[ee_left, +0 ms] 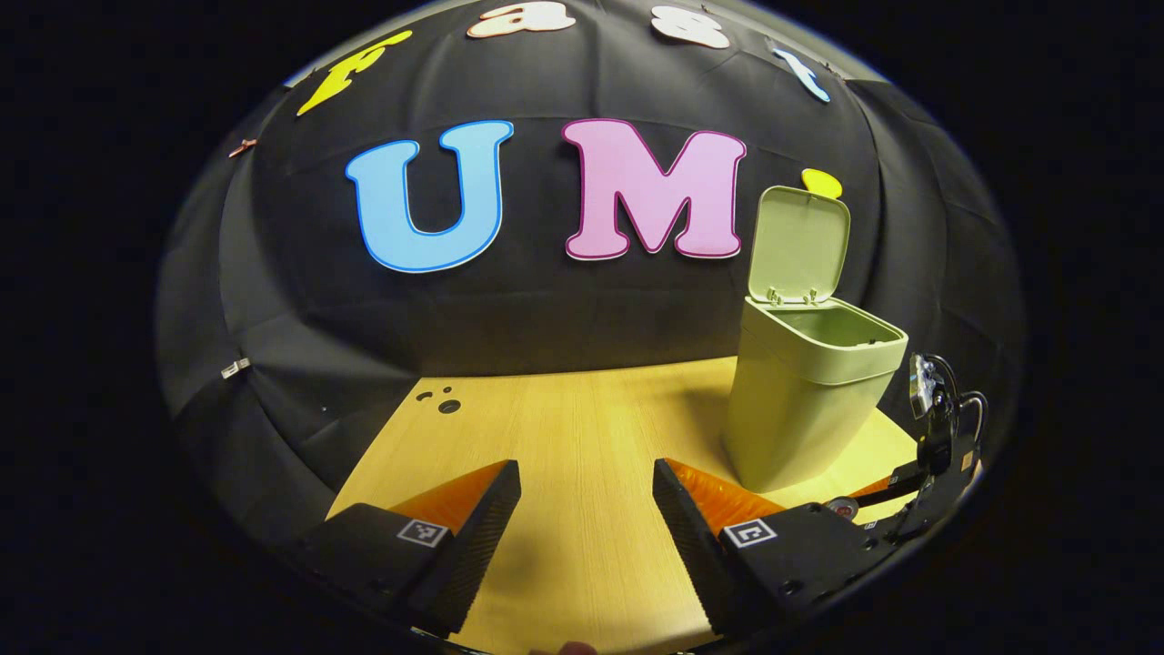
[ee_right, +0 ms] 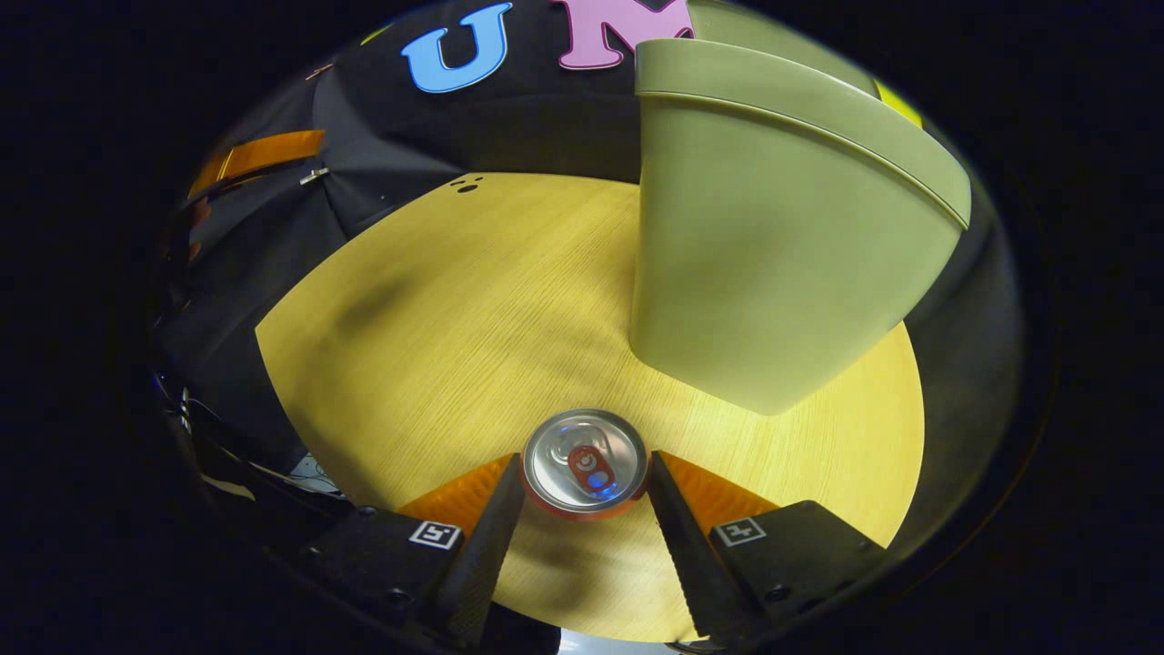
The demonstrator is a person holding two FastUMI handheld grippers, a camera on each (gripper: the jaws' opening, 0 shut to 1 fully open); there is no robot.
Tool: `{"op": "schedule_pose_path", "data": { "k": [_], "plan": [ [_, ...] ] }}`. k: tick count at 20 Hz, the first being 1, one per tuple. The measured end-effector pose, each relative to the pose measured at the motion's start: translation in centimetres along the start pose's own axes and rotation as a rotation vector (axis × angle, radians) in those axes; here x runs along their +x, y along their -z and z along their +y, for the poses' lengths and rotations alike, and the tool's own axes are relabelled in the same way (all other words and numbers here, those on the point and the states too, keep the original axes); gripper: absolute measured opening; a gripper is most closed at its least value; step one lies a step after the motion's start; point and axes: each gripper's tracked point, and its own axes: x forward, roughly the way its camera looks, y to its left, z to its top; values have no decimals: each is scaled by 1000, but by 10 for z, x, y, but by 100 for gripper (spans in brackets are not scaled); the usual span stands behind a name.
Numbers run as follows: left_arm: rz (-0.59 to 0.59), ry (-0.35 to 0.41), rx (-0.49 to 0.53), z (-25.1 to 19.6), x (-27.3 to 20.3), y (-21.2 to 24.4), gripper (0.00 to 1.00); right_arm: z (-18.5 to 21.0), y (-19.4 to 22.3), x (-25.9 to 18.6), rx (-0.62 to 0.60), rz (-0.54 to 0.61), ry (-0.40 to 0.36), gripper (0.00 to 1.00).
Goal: Press the lid of the desktop garbage bin to open it, pick up the crumpled paper on the desktop and throw it into the bin, then pick up the pop can on the desktop and drop it into the bin, and finally close the garbage bin lid.
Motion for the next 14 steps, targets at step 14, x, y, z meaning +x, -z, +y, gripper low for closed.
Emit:
{"op": "schedule_pose_path", "data": {
  "k": [14],
  "plan": [
    [7, 38, -8, -11, 14, 4, 94, 13, -90, -94, 13, -148, -52, 84]
  ]
}}
